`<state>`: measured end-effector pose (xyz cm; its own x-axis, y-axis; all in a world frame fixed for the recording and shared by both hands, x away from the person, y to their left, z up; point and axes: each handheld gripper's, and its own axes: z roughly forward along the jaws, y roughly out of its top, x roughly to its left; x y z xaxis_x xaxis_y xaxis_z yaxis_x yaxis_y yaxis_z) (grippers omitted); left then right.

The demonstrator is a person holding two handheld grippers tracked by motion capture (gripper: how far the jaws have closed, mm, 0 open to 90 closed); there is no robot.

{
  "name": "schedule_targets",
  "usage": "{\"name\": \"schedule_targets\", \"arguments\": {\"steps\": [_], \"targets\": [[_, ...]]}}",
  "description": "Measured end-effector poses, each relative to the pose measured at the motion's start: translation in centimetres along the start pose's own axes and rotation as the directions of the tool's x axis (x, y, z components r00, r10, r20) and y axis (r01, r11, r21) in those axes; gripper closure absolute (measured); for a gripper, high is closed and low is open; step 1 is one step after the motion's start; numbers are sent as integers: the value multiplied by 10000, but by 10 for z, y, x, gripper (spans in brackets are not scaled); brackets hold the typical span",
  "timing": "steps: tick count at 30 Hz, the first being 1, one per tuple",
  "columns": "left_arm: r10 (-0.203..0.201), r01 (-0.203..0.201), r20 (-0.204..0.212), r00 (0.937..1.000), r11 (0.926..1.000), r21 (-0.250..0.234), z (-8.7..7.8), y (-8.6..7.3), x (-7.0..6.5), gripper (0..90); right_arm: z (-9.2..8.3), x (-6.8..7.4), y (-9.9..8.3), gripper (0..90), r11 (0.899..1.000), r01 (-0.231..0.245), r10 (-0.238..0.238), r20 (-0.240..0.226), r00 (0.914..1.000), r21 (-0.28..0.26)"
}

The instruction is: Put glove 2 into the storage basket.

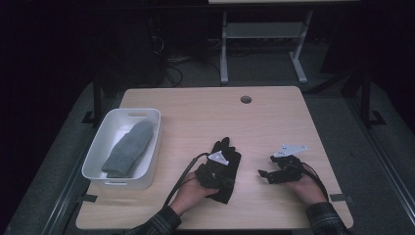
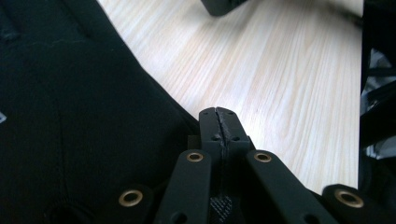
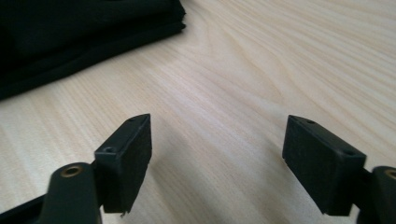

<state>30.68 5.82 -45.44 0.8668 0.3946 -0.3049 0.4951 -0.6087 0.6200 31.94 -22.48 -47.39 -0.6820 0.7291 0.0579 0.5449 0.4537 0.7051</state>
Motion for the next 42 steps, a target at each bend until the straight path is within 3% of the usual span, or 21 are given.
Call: {"name": "schedule_targets", "arguments": {"steps": [6, 13, 19, 21, 23, 28, 33, 34, 42], "targets": [[43, -38, -130, 9999, 9993, 380, -14, -9, 6, 894, 4, -2, -1, 185, 9999, -73, 72, 138, 9999, 106], [0, 20, -407, 9992, 9988, 483, -32, -25, 14, 894, 5, -1, -1, 164, 10000, -12, 10, 296, 9996, 71], [423, -333, -1003, 9941, 9954, 903, -45, -34, 15, 894, 6, -1, -2, 138, 10000, -2, 3, 322, 9995, -35], [523, -425, -1021, 9934, 9945, 959, -48, -34, 16, 891, 7, -1, -3, 128, 9999, 43, -39, 308, 9995, -127], [287, -230, -808, 9963, 9972, 705, -49, -33, 16, 836, 8, -1, -4, 108, 9998, 32, -27, 279, 9996, -177], [412, -383, -776, 9961, 9985, 388, -56, -25, 16, 660, 8, 0, -4, 102, 9998, 28, -24, 260, 9997, -172], [520, -514, -1068, 9929, 9986, 88, -64, -14, 23, 455, 8, 0, -4, 103, 9998, 19, -13, 295, 9996, -191], [711, -696, -1179, 9905, 9974, 172, -65, -12, 25, 420, 8, 0, -4, 103, 9998, 13, -8, 296, 9996, -187], [1137, -1113, -1610, 9804, 9935, 240, -60, 6, 40, 214, 8, 0, -4, 103, 9998, 8, -3, 306, 9995, -193]]}}
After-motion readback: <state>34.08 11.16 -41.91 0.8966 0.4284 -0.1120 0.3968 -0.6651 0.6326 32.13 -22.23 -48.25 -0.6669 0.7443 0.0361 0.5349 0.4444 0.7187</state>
